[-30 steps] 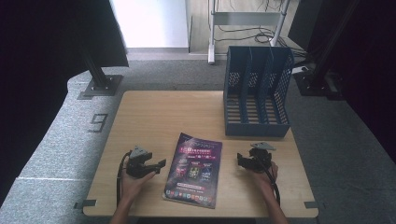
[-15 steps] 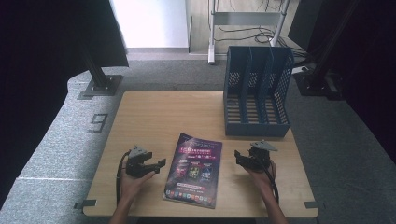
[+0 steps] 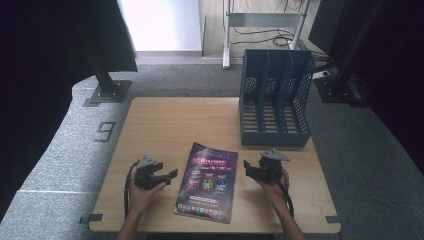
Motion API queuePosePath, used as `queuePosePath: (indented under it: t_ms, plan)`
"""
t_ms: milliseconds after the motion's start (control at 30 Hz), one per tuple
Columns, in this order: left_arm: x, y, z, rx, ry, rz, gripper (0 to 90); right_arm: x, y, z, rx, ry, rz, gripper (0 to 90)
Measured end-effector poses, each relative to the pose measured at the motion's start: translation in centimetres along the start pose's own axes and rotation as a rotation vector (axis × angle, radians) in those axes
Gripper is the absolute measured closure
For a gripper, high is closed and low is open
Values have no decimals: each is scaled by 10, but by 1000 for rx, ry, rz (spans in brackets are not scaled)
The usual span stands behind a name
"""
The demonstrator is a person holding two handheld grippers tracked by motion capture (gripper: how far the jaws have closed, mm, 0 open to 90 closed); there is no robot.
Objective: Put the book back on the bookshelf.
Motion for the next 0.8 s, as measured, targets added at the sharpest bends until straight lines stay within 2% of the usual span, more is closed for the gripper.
queuePosePath:
  t_ms: [67,267,633,700,800]
  plan:
    - [1,0,-1,1,-1,4,264,-5,-3,-2,-10,10,-6,184]
    - [5,2,-3,9,-12,14,263,-24,-6,-13,9,30,-27,186]
    - [5,0,-4,6,-17,11,264,-49,-19,-9,-5,24,-87,183]
    - [5,0,-3,5,-20,5,264,-52,-21,-7,-16,42,-96,182]
    - [5,-1,-1,-4,-23,-5,264,-53,-23,-6,-17,37,-106,183]
Point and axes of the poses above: each handheld gripper's, and its own axes: y roughly backward along the jaws, z roughly out of its underside, x roughly to its right, the point moved 9 cm from there along -y, roughly forward along the jaws, and after that the axes turned 2 degrees about -y, right-handed, at the moved point
